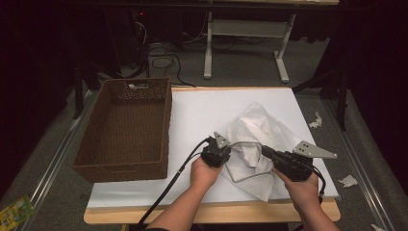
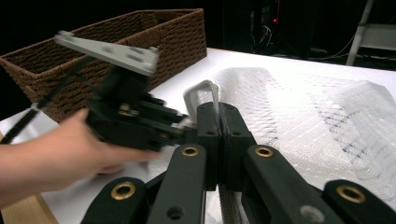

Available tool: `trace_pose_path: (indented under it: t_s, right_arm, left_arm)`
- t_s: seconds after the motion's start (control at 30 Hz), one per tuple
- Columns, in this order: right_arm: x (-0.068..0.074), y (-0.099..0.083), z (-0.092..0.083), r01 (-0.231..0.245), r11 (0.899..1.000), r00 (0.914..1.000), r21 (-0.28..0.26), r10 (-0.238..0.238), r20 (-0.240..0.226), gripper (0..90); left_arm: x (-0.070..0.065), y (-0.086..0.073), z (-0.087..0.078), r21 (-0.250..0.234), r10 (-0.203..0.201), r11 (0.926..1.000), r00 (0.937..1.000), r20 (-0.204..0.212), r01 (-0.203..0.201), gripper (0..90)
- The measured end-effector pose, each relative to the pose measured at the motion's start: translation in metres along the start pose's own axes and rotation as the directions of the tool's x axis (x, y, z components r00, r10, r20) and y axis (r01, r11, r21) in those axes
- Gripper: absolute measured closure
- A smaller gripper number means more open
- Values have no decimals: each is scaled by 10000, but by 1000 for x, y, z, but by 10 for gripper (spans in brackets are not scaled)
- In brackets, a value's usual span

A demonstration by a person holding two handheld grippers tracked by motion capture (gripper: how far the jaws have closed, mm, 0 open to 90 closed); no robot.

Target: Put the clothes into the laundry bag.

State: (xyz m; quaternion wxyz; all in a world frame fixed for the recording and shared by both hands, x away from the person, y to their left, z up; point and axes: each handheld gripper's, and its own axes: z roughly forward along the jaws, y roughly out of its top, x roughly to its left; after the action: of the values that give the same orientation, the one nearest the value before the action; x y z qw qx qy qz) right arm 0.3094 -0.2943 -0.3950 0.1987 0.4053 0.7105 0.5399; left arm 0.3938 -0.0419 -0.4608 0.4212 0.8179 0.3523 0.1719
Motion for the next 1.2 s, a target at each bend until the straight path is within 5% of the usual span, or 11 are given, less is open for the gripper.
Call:
trace_pose_path:
  t_s: [0.3,0.5,0.67,0.77,0.8,0.83,0.87,0.93,1.03,1.1,1.2]
  right_arm:
    - [6,-7,4,51,9993,9999,361,-46,-135,891]
    - [17,-18,-4,-113,9976,9993,676,137,-344,727]
    - [11,-15,-30,-450,9990,9974,-16,450,564,591]
    - [-6,-16,-33,-712,9974,9792,-124,722,1895,480]
    - [-14,-19,-29,-886,9961,9726,40,856,2163,415]
    - [-22,-23,-24,-1218,9920,9655,328,1108,2356,342]
    - [-30,-29,-17,-1632,9844,9581,662,1421,2485,292]
    - [-42,-42,-1,-2262,9622,9481,1514,1818,2608,239]
    - [-52,-55,17,-2868,9288,9378,2348,2223,2666,246]
    - [-55,-60,28,-2946,9153,9381,2746,2222,2657,312]
    - [-53,-60,44,-2530,9140,9543,3173,1819,2370,545]
  left_arm:
    - [7,-29,-54,-73,5,10000,9986,534,-1,787]
    - [13,-39,-61,-703,-326,9969,9992,238,342,468]
    - [14,-29,-49,-775,-82,9970,10000,52,86,292]
    - [13,-17,-35,-655,96,9978,9999,-97,-103,278]
    - [13,-15,-30,-484,142,9987,9999,-11,-143,322]
    - [13,-13,-25,-318,178,9993,9998,107,-175,461]
    - [14,-13,-23,-188,159,9997,9995,280,-154,641]
    - [15,-13,-23,39,217,9998,9991,354,-219,838]
    - [19,-18,-34,35,240,9997,9993,269,-242,887]
    - [20,-26,-48,21,390,9992,9989,279,-390,890]
    - [18,-39,-66,-161,430,9990,9985,339,-425,892]
